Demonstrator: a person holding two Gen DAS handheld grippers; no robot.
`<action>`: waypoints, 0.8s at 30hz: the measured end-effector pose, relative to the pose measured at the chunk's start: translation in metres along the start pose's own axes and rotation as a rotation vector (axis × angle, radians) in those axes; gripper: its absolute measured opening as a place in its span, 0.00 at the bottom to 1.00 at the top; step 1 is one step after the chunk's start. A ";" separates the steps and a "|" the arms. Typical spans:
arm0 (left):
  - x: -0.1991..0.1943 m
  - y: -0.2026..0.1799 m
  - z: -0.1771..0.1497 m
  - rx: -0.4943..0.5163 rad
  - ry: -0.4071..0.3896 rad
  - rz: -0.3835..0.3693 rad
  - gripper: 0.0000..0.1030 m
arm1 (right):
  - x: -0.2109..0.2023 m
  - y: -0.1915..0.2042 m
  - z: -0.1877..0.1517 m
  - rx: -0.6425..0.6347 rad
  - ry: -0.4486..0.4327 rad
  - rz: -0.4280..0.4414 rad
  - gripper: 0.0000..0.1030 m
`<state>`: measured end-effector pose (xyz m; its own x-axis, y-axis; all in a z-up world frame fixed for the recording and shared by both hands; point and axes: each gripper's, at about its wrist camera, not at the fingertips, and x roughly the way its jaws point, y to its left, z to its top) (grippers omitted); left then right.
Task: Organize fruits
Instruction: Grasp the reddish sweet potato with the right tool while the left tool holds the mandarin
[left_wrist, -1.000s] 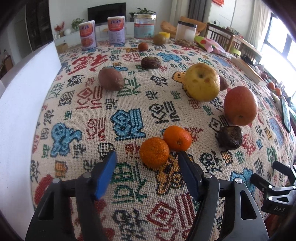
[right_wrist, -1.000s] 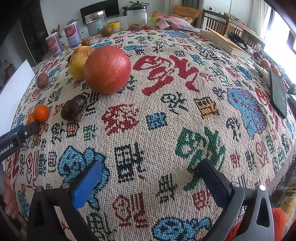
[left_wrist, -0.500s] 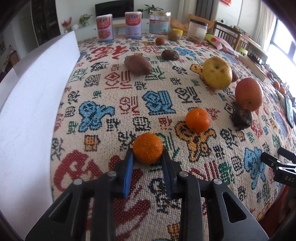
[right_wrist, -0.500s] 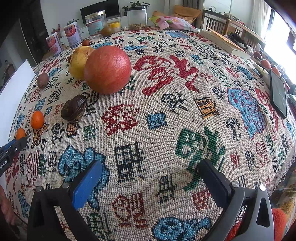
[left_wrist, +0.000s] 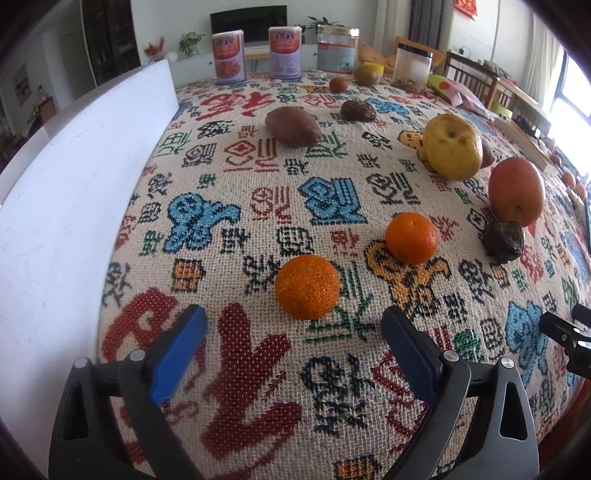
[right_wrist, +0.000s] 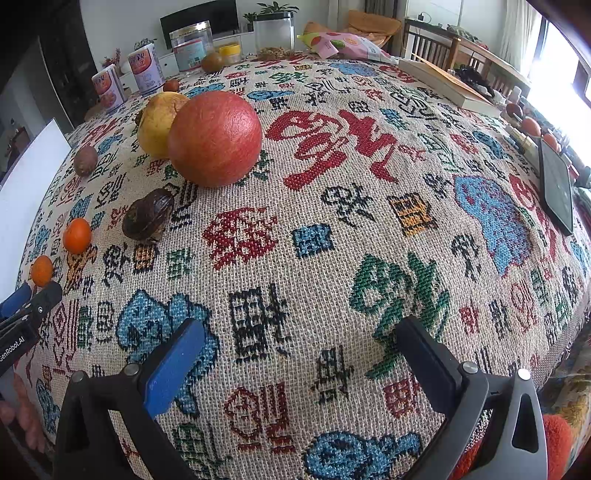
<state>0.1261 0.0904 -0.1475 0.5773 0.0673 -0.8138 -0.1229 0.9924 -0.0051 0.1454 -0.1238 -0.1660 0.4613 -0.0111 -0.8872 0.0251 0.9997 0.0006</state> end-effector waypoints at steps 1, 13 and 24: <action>0.000 0.000 -0.001 -0.001 -0.006 0.006 0.96 | 0.000 0.000 0.000 0.002 0.000 0.003 1.00; 0.001 0.000 -0.001 -0.016 -0.010 0.022 1.00 | -0.055 -0.057 0.053 0.124 -0.272 0.241 0.99; 0.002 0.001 -0.001 -0.016 -0.010 0.022 1.00 | 0.029 0.040 0.201 -0.531 0.035 0.316 0.38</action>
<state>0.1265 0.0910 -0.1490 0.5825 0.0904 -0.8078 -0.1488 0.9889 0.0034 0.3377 -0.0886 -0.0989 0.3447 0.2789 -0.8963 -0.5570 0.8294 0.0438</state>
